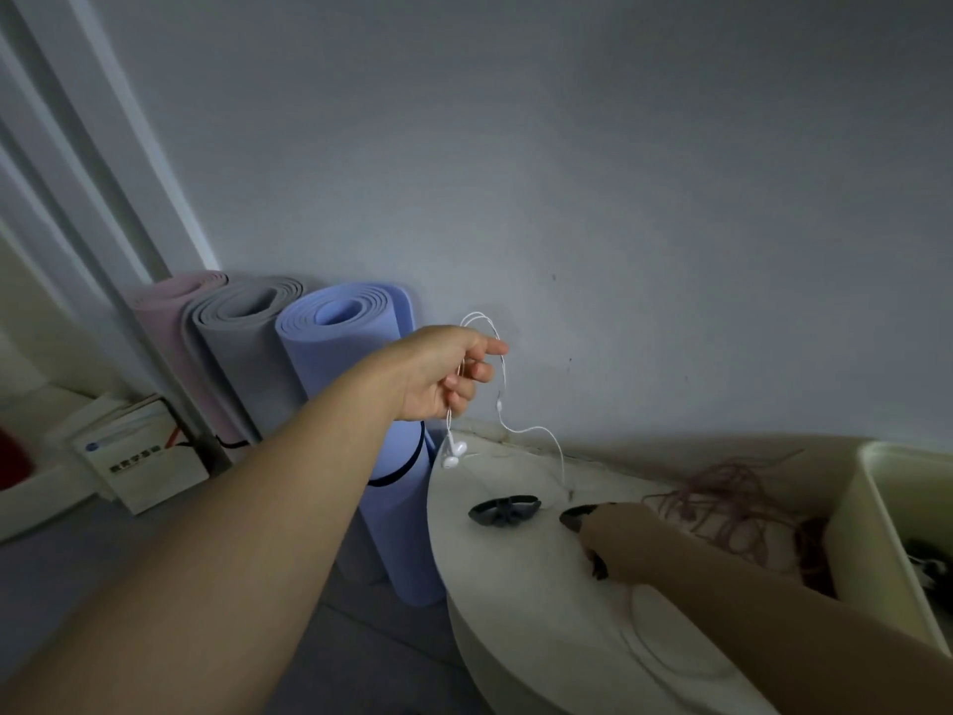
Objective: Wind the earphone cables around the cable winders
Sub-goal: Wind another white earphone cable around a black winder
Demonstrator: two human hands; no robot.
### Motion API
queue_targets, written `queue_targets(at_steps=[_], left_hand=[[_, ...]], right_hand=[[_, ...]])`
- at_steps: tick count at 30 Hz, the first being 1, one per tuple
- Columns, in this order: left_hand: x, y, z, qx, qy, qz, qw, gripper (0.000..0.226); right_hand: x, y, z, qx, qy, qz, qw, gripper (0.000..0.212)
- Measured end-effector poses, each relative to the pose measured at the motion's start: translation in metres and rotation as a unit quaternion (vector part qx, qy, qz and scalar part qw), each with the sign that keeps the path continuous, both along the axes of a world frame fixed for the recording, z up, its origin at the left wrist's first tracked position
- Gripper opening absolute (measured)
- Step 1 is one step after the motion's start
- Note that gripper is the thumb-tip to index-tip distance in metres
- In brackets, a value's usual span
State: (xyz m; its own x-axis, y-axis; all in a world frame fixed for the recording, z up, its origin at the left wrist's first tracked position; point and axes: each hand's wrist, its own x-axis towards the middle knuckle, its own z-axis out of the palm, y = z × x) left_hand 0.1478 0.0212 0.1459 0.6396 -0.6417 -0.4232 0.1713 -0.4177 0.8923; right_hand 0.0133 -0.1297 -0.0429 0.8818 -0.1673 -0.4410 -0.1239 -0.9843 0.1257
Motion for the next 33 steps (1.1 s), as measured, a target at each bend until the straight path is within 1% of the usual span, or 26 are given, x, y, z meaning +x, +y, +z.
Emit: queue_targets(at_steps=[1, 2, 4, 5, 6, 7, 9, 10, 12, 13, 14, 15, 16, 17, 19, 20, 22, 24, 25, 26, 27, 28, 29, 30, 31, 33], left_hand=[[-0.001, -0.001, -0.001, 0.0, -0.001, 0.002, 1.0, 0.033], [-0.003, -0.002, -0.001, -0.001, -0.003, 0.003, 1.0, 0.03], [-0.006, -0.004, -0.002, -0.004, -0.011, -0.002, 1.0, 0.026], [-0.007, -0.005, -0.002, -0.008, -0.014, -0.003, 1.0, 0.024], [-0.01, -0.007, -0.001, -0.015, -0.017, -0.001, 1.0, 0.022], [-0.012, -0.008, -0.002, -0.024, -0.018, 0.006, 1.0, 0.021], [-0.018, -0.012, -0.001, -0.048, -0.035, 0.027, 0.998, 0.021], [-0.021, -0.014, -0.002, -0.063, -0.053, 0.039, 0.996, 0.022], [-0.026, -0.015, -0.005, -0.093, -0.1, 0.047, 0.99, 0.023], [-0.028, -0.015, -0.007, -0.101, -0.121, 0.043, 0.987, 0.024], [-0.032, -0.016, -0.009, -0.1, -0.136, 0.031, 0.985, 0.025], [-0.035, -0.015, -0.012, -0.093, -0.144, 0.01, 0.985, 0.029], [-0.039, -0.014, -0.014, -0.084, -0.147, -0.018, 0.985, 0.036], [-0.043, -0.014, -0.017, -0.079, -0.146, -0.048, 0.985, 0.045], [-0.05, -0.014, -0.022, -0.077, -0.149, -0.093, 0.981, 0.062], [-0.053, -0.014, -0.023, -0.076, -0.161, -0.101, 0.979, 0.065], [-0.055, -0.014, -0.028, -0.087, -0.193, -0.093, 0.973, 0.055], [-0.053, -0.013, -0.031, -0.105, -0.213, -0.087, 0.968, 0.044], [-0.052, -0.012, -0.031, -0.12, -0.212, -0.082, 0.966, 0.044], [-0.05, -0.013, -0.03, -0.144, -0.202, -0.076, 0.966, 0.046], [-0.05, -0.012, -0.029, -0.174, -0.178, -0.068, 0.966, 0.048], [-0.049, -0.012, -0.026, -0.207, -0.147, -0.058, 0.965, 0.047], [-0.048, -0.012, -0.022, -0.239, -0.115, -0.047, 0.963, 0.044], [-0.046, -0.011, -0.019, -0.265, -0.09, -0.033, 0.959, 0.041], [-0.043, -0.009, -0.017, -0.282, -0.075, -0.018, 0.956, 0.039], [-0.035, -0.005, -0.016, -0.29, -0.064, 0.007, 0.955, 0.038]], right_hand=[[-0.001, -0.002, 0.003, 0.008, -0.005, -0.001, 1.0, 0.049], [-0.003, -0.005, 0.009, 0.024, -0.029, -0.008, 0.999, 0.039], [-0.006, -0.012, 0.026, 0.087, -0.116, -0.06, 0.988, 0.025], [-0.007, -0.016, 0.036, 0.133, -0.167, -0.102, 0.972, 0.022], [-0.008, -0.021, 0.045, 0.18, -0.22, -0.147, 0.947, 0.019], [-0.01, -0.025, 0.053, 0.228, -0.27, -0.19, 0.916, 0.017], [-0.015, -0.033, 0.07, 0.308, -0.377, -0.266, 0.832, 0.014], [-0.018, -0.035, 0.079, 0.343, -0.433, -0.291, 0.781, 0.014], [-0.025, -0.036, 0.097, 0.426, -0.529, -0.311, 0.665, 0.01], [-0.027, -0.034, 0.106, 0.474, -0.554, -0.307, 0.612, 0.008], [-0.029, -0.031, 0.117, 0.522, -0.56, -0.298, 0.57, 0.01], [-0.029, -0.026, 0.127, 0.57, -0.55, -0.286, 0.54, 0.011], [-0.027, -0.021, 0.134, 0.598, -0.534, -0.271, 0.533, 0.011], [-0.025, -0.015, 0.141, 0.608, -0.519, -0.254, 0.544, 0.011], [-0.021, -0.004, 0.146, 0.6, -0.505, -0.227, 0.577, 0.011], [-0.019, 0.0, 0.148, 0.597, -0.503, -0.214, 0.587, 0.01], [-0.015, 0.007, 0.147, 0.61, -0.498, -0.193, 0.586, 0.007], [-0.01, 0.009, 0.144, 0.632, -0.496, -0.178, 0.568, 0.008], [-0.008, 0.009, 0.142, 0.646, -0.49, -0.174, 0.559, 0.017], [-0.003, 0.007, 0.138, 0.665, -0.47, -0.172, 0.555, 0.032], [-0.001, 0.006, 0.135, 0.687, -0.429, -0.166, 0.563, 0.047], [0.001, 0.006, 0.133, 0.703, -0.381, -0.157, 0.579, 0.057], [0.003, 0.006, 0.129, 0.716, -0.333, -0.15, 0.595, 0.063], [0.004, 0.006, 0.126, 0.724, -0.295, -0.154, 0.604, 0.064], [0.004, 0.005, 0.125, 0.726, -0.277, -0.171, 0.605, 0.062], [0.004, 0.0, 0.125, 0.702, -0.306, -0.197, 0.612, 0.04]])
